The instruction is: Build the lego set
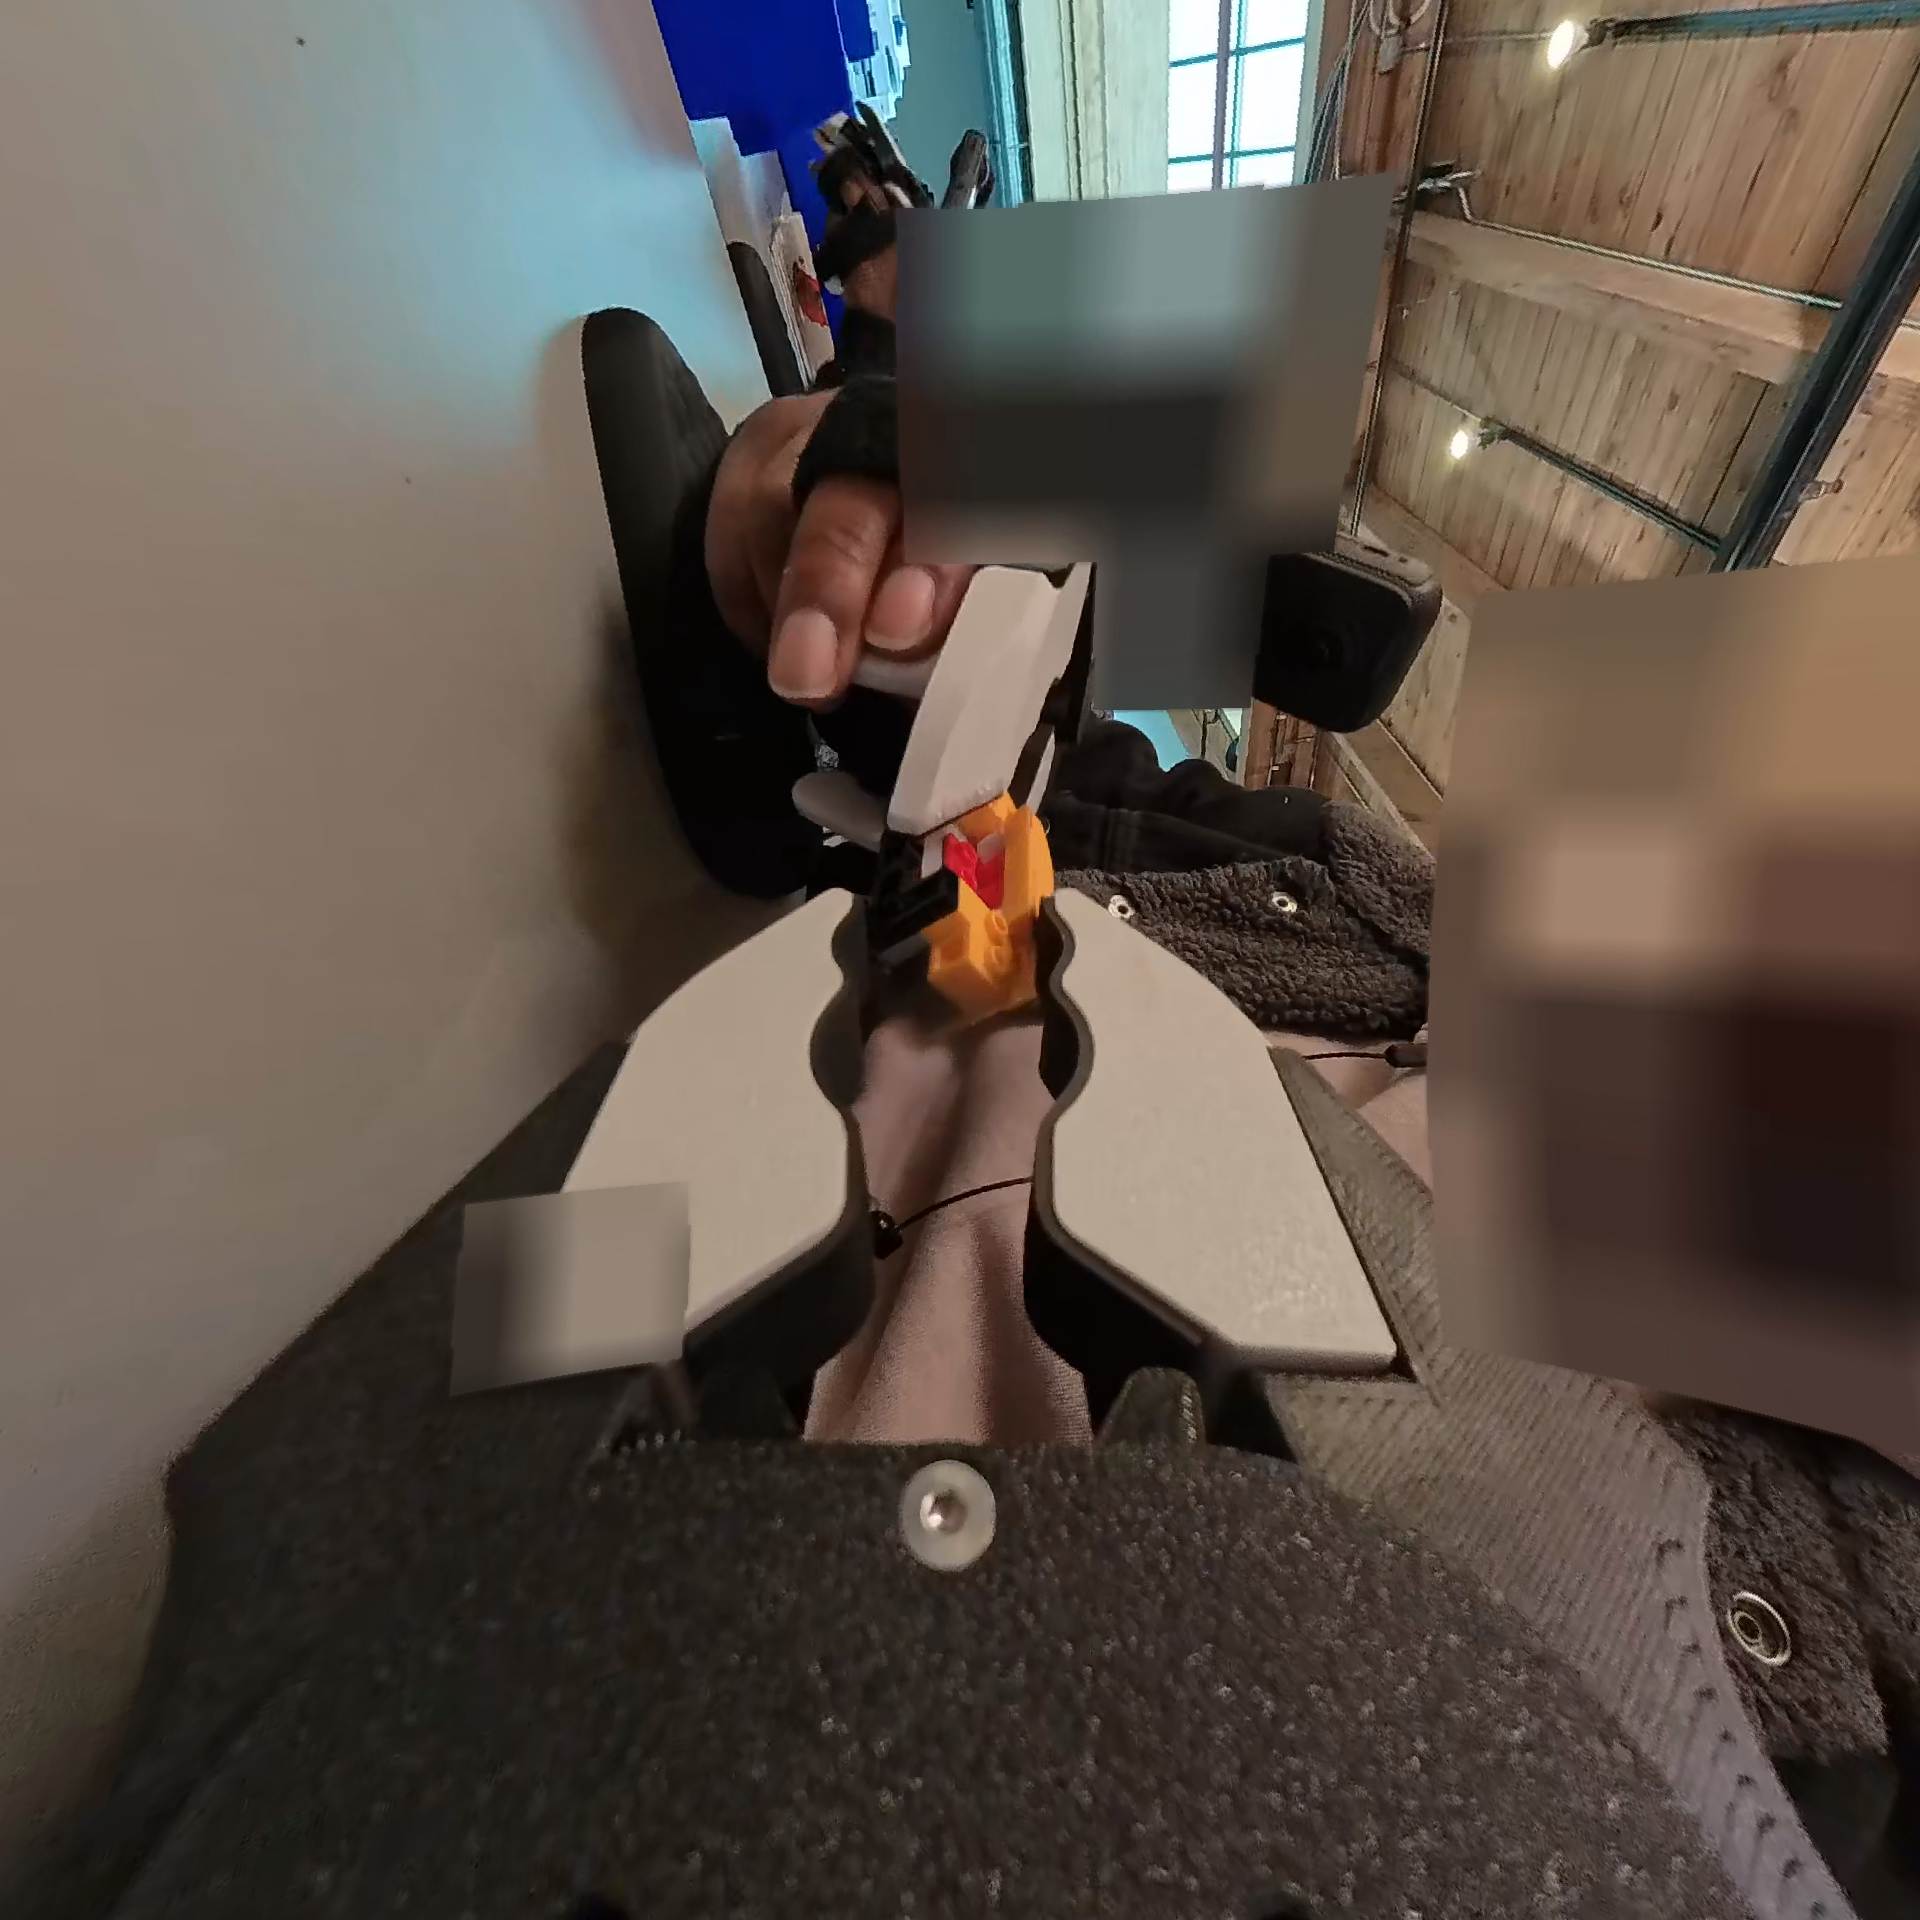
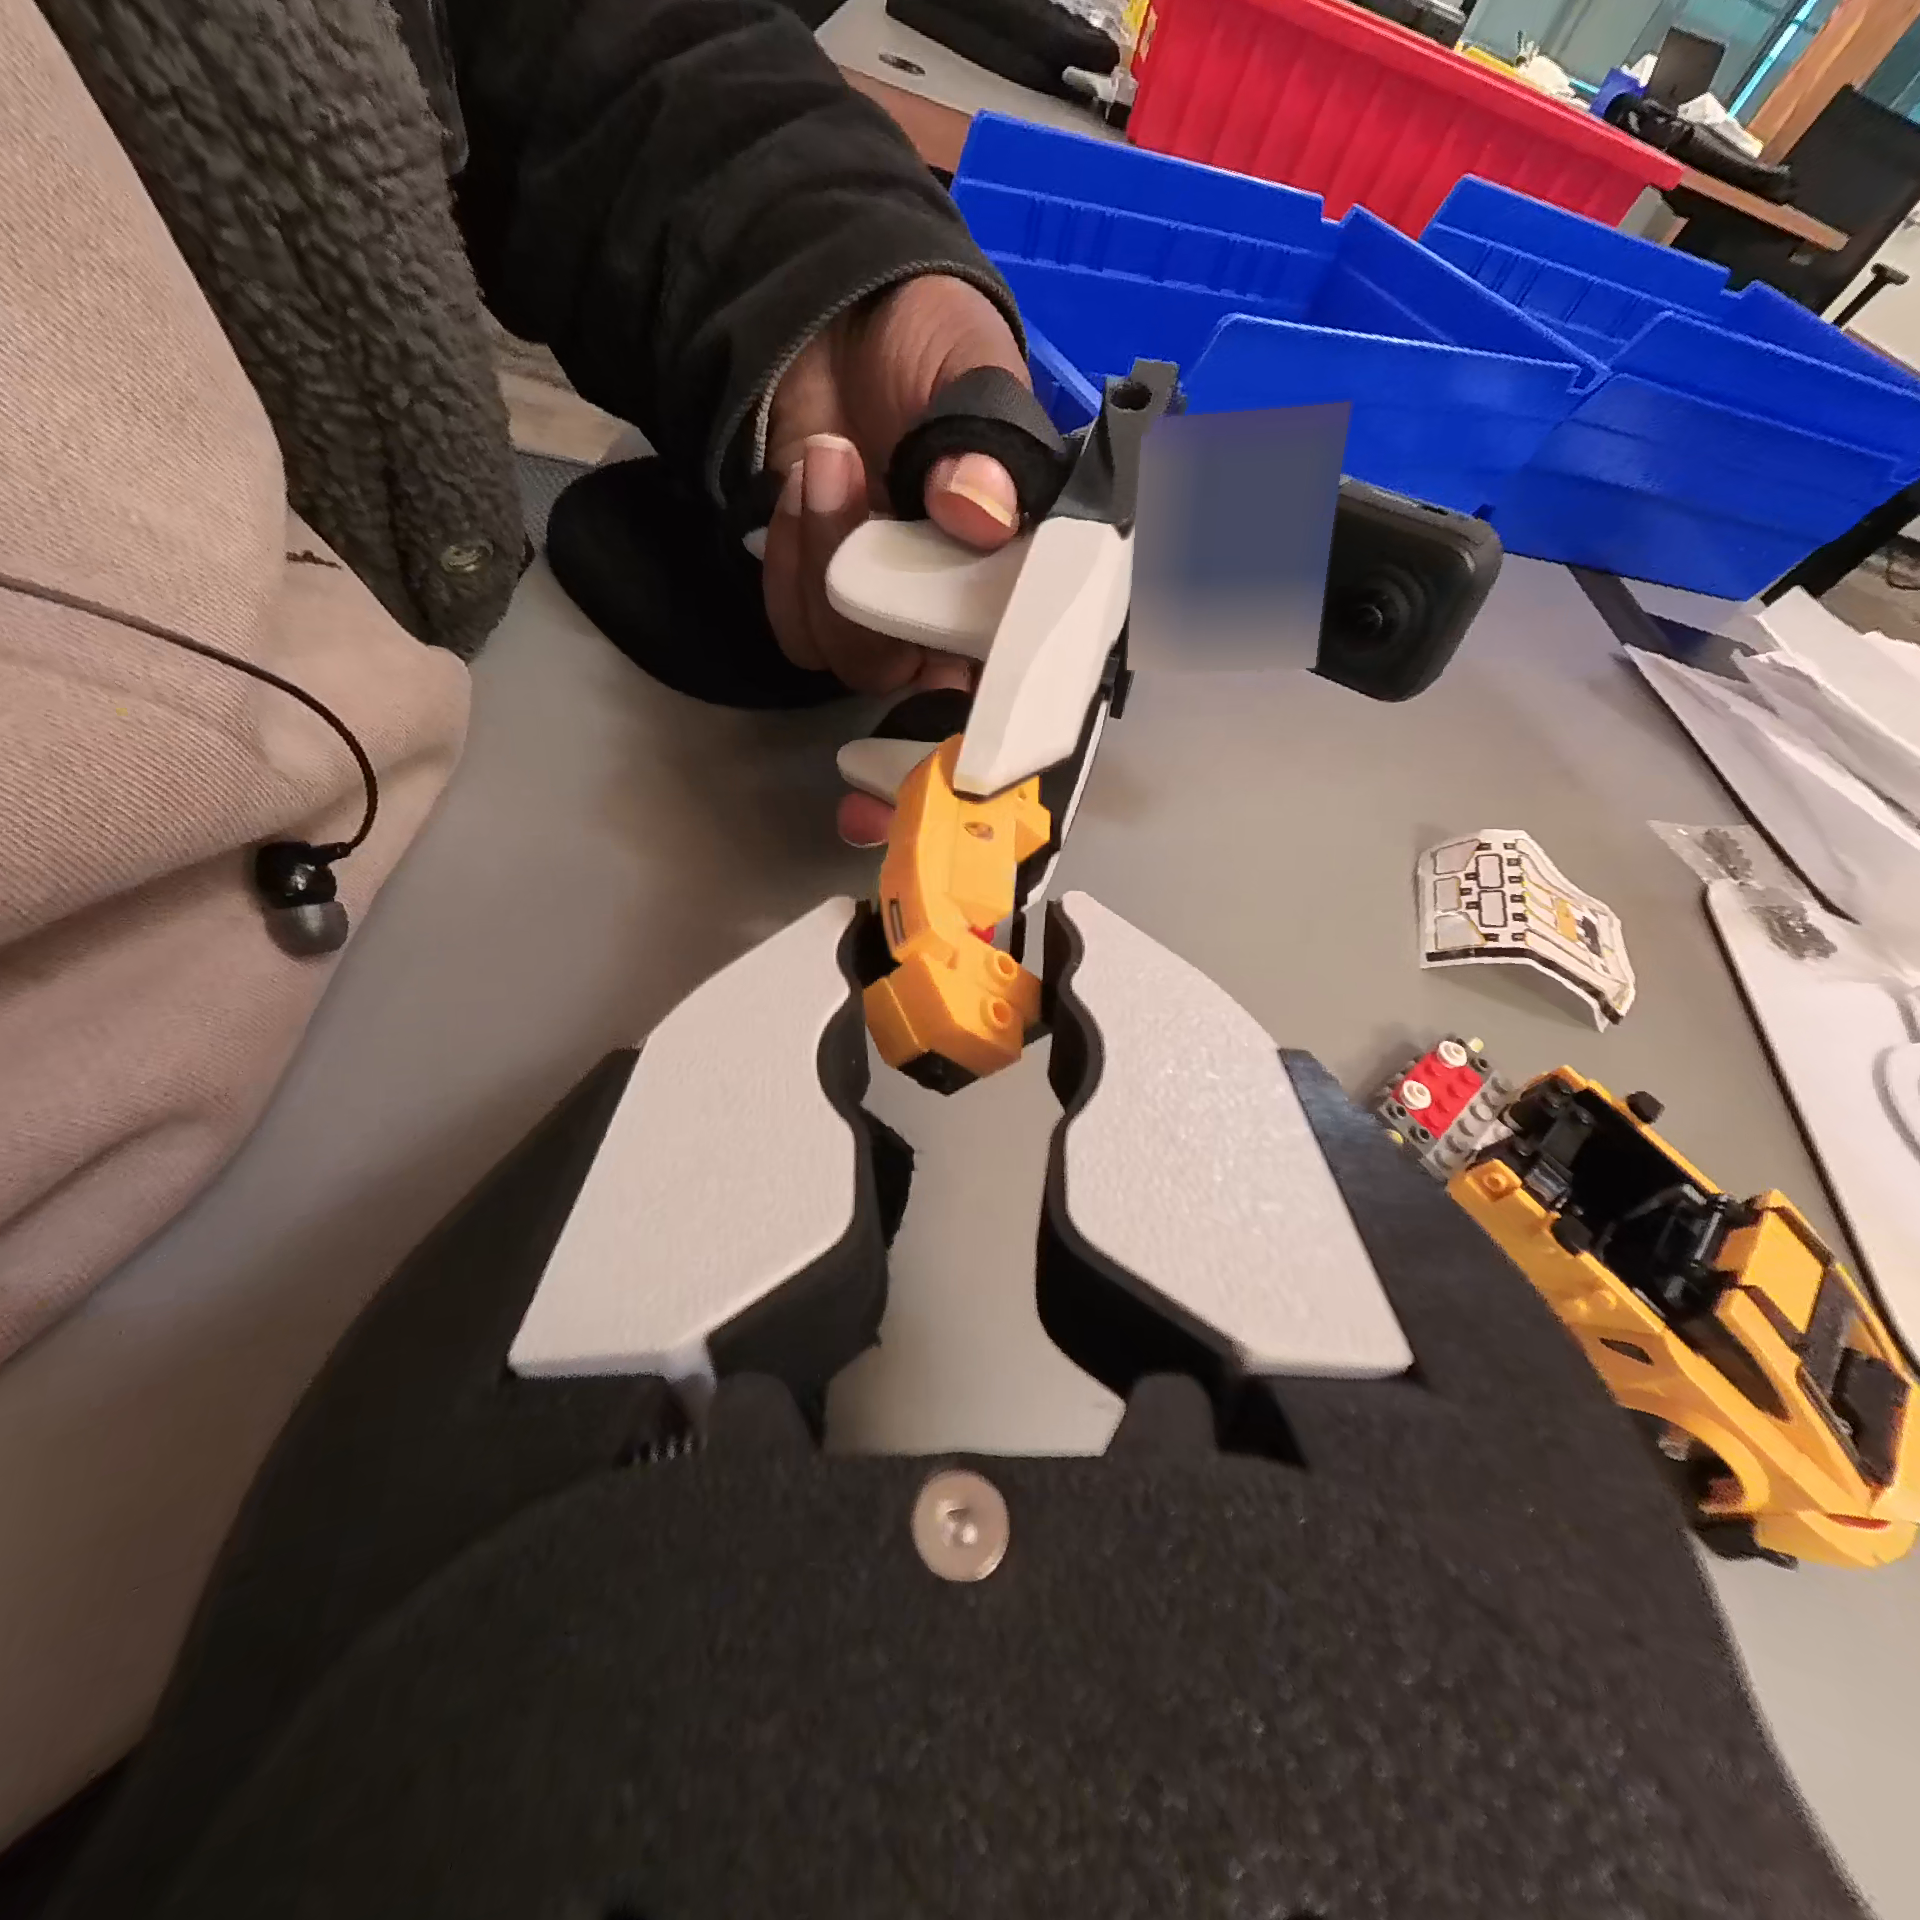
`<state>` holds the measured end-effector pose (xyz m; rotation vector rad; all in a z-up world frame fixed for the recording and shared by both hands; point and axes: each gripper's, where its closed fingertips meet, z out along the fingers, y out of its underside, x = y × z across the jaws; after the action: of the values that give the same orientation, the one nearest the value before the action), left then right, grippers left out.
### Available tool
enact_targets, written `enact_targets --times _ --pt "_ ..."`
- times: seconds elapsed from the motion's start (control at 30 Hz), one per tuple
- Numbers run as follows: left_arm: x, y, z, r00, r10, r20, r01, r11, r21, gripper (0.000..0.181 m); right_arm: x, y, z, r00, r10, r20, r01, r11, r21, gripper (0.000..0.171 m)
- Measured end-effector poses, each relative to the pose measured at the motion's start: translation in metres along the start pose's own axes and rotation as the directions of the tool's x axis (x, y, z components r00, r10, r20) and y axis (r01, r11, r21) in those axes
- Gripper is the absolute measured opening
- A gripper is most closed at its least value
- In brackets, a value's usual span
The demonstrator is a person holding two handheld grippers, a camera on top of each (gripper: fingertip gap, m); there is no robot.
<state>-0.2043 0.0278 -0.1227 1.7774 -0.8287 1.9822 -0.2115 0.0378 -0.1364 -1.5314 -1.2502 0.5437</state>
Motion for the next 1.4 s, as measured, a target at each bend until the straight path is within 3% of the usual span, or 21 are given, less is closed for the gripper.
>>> enact_targets --times 0.57,0.9,1.4 --pt "-0.01 -0.005 -0.002 1.0 0.006 0.028 -0.007 1.0 0.016 0.028 0.003 0.011 0.003 0.998 -0.068 -0.004 0.068 0.996 -0.055 0.031" --pt "-0.034 -0.013 -0.005 0.977 0.109 0.186 -0.109 0.994 -0.01 0.03 0.011 0.038 0.009 0.987 -0.157 0.035 0.16 0.971 -0.179 0.032" --pt "-0.048 -0.028 -0.015 0.974 0.07 0.217 -0.085 0.994 0.062 0.024 0.024 0.051 0.01 0.981 -0.196 0.001 0.189 0.945 -0.268 0.036"
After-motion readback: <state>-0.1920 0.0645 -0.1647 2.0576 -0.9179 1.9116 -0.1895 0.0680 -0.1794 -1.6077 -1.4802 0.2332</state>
